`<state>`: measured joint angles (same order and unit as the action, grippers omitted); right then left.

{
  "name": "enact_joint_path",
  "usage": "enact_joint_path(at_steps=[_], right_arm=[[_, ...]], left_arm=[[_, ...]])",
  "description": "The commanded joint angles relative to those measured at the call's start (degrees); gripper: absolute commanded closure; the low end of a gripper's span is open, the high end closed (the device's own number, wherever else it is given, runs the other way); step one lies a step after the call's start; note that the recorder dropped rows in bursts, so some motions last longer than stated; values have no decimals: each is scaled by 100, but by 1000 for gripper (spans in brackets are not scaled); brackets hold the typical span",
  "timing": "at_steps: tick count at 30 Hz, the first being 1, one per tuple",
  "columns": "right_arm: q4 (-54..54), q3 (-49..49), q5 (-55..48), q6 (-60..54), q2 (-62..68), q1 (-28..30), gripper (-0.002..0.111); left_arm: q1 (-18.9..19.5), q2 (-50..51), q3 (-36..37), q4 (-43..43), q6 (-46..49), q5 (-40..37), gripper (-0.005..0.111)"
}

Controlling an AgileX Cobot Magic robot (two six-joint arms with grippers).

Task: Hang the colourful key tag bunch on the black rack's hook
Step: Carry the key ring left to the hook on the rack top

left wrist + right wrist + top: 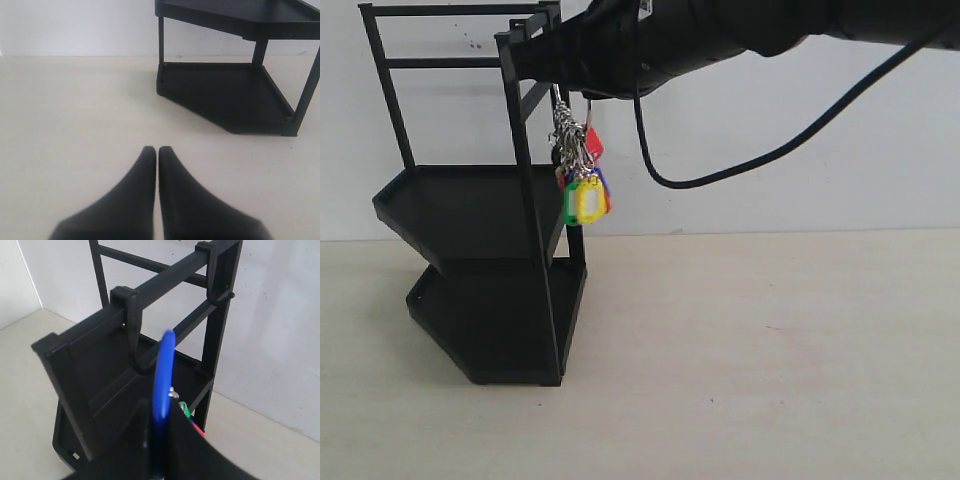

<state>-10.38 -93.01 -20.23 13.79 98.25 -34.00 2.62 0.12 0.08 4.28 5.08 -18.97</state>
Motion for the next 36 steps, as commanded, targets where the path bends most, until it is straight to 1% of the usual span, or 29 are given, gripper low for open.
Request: enact_joint_path(at_steps=[1,8,12,14,33,34,35,36], right_arm=[[-69,-34,193,26,-48,20,108],[-69,-34,182,-24,-48,-1,108],[-69,-34,158,-392,-48,-128,108],[-69,-34,158,-404,-48,-197,108],[-30,-34,-311,-380,-44,-195,108],[-30,-34,-353,-380,-44,-195,105],[-30,-34,-367,-395,-44,-195,99],[-30,-34,-339,-405,-44,-195,84]], left_arm=[[21,-12,-8,43,-60,86,102],[21,-12,-8,43,-60,86,102],[21,-12,-8,43,-60,86,102],[21,-12,-8,43,-60,86,102],[21,-12,-8,43,-60,86,102],[21,-12,-8,43,-60,86,102],[21,-12,-8,43,-60,86,102],[21,-12,-8,43,-60,86,102]])
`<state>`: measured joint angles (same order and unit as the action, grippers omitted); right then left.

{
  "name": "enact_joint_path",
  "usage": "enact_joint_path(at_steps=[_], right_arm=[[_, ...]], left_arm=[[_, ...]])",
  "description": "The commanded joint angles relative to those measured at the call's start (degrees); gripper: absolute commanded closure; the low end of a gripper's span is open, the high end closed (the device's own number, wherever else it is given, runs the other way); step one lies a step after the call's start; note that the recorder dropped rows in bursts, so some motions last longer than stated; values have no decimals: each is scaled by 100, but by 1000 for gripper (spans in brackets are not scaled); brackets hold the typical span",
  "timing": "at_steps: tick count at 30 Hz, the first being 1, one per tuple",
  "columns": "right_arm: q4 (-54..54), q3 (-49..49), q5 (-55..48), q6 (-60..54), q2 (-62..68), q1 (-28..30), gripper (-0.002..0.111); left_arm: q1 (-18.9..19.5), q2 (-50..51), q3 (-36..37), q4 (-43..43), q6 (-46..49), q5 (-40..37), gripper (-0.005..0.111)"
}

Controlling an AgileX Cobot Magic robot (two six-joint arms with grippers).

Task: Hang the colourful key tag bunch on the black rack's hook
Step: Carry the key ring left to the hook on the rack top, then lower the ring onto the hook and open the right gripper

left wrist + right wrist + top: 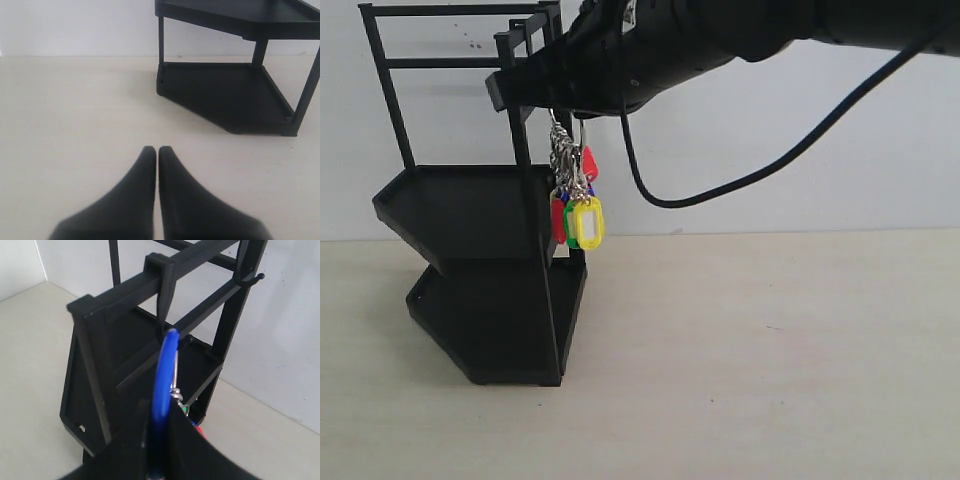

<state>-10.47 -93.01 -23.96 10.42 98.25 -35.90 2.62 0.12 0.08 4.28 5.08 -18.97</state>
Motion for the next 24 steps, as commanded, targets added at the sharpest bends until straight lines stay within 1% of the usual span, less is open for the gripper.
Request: enact_joint_path(at_steps=[1,2,3,4,10,13,16,20,22,23,24], right_arm=[[-21,-34,73,-68,-44,-5,74],[-21,-34,123,-25,-44,-5,58],[-21,-34,149,10,-44,-5,53],[-21,-34,175,30,-44,-5,51],[-21,-34,141,30,-112,-5,57],[-21,-34,34,44,-296,-5,57],[-87,-34,-343,-10,-534,-5,57],[-697,-34,-1177,25,-889,7,58],[-945,-34,-1691,122,-1047,7,65],[-1092,-34,-1996,122,-1129,7,73],[-1249,-34,-2297,122,-1211,7,84]], left_arm=[[21,-12,-8,43,-60,86,102],[21,-12,-8,43,-60,86,102],[21,-12,-8,43,-60,86,102],[21,-12,-8,43,-60,86,102],[21,-12,-8,43,-60,86,102],[21,-12,-8,43,-60,86,102],[21,-12,-8,43,-60,86,102],[21,-12,-8,43,-60,86,102],[21,-12,-8,43,-60,86,102],[21,-12,-8,43,-60,86,102],[21,-12,-8,43,-60,86,102]])
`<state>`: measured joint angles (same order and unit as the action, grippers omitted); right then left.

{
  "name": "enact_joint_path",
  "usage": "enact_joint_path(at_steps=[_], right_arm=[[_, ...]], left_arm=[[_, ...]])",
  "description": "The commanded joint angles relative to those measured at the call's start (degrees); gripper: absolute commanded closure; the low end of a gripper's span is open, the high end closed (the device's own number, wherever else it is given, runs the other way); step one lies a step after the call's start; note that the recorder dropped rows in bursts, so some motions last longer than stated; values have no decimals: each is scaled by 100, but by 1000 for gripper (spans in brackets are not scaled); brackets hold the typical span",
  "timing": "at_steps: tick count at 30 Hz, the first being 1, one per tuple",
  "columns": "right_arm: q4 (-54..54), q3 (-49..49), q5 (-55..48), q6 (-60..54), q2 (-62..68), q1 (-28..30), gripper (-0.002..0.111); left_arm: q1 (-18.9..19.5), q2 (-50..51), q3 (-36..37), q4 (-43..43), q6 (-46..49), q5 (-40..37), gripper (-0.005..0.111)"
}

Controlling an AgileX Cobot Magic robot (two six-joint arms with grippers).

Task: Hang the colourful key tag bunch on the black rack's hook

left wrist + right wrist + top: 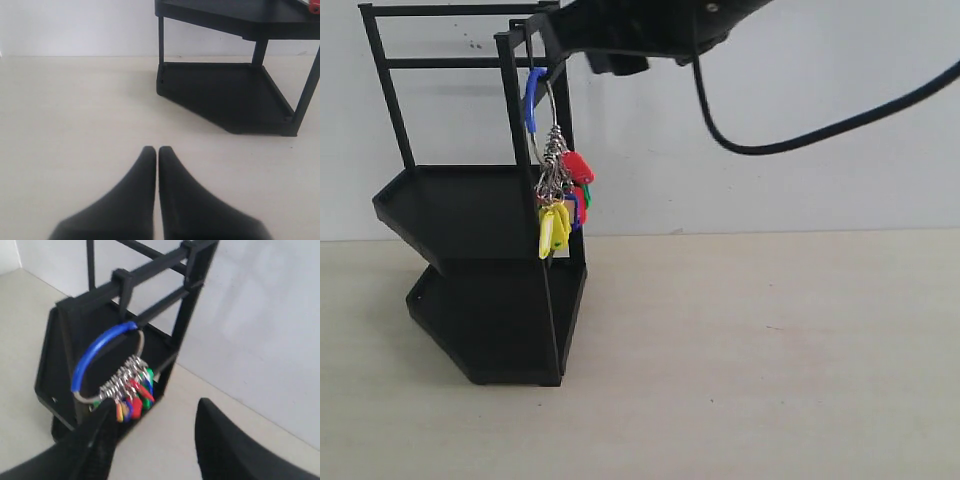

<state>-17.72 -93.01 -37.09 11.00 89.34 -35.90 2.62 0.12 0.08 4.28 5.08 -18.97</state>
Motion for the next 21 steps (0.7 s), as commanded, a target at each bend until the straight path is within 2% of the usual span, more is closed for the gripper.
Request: enact_joint_path(at_steps=[1,2,8,15,21], right_arm=[[-682,-34,-1218,65,-392,7,94],[-834,-34,-1501,65,-466,7,107],[-1235,-34,-2470,224,-913,7,108],[-1337,-12,-2572,298,-1574,7,108],[-2098,478,-2615,528,-2156,7,108]], left_arm=[[21,-12,-8,43,-60,86,102],[21,-12,-8,43,-60,86,102],[21,-12,-8,43,-60,86,102],[21,-12,-8,43,-60,86,102],[21,-12,-8,43,-60,86,102]])
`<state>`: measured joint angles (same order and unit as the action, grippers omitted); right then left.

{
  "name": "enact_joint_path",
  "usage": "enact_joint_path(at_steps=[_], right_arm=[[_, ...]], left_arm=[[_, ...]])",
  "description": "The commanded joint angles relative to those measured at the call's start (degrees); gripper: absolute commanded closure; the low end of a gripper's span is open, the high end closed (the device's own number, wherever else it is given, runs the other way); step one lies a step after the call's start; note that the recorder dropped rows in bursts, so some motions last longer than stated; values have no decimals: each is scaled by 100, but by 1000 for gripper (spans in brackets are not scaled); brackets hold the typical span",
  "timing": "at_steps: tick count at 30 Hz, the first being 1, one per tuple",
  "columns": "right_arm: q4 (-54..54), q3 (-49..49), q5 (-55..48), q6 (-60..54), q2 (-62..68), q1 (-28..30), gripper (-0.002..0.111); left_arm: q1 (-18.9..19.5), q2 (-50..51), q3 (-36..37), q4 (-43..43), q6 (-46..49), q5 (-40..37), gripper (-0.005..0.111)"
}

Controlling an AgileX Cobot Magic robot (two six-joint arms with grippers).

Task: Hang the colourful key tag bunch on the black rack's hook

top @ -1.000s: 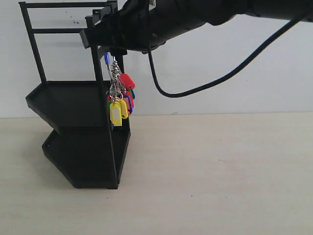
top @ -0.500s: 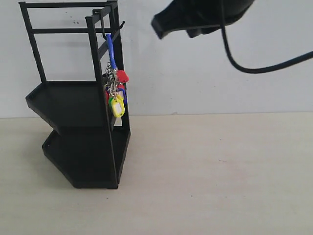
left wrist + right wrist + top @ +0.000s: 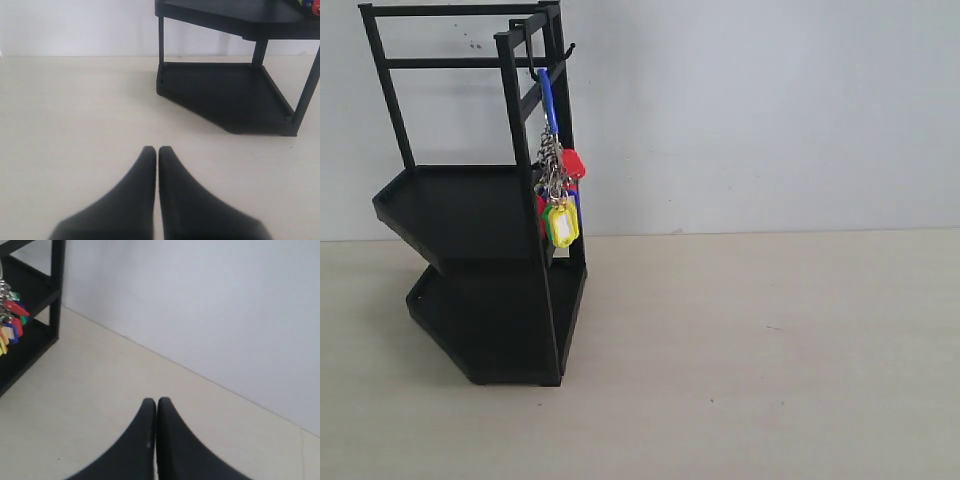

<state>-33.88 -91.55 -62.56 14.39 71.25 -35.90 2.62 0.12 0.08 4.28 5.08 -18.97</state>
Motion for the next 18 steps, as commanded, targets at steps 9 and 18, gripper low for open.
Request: enact_joint_path(at_steps=[9,18], right_arm=[[-1211,2392,750,1502,-1571,7,108],[-2587,4585,1040,3623,-2996,7,108]], left_arm=[[21,-12,-8,43,-60,86,102],[21,-12,-8,43,-60,86,102]])
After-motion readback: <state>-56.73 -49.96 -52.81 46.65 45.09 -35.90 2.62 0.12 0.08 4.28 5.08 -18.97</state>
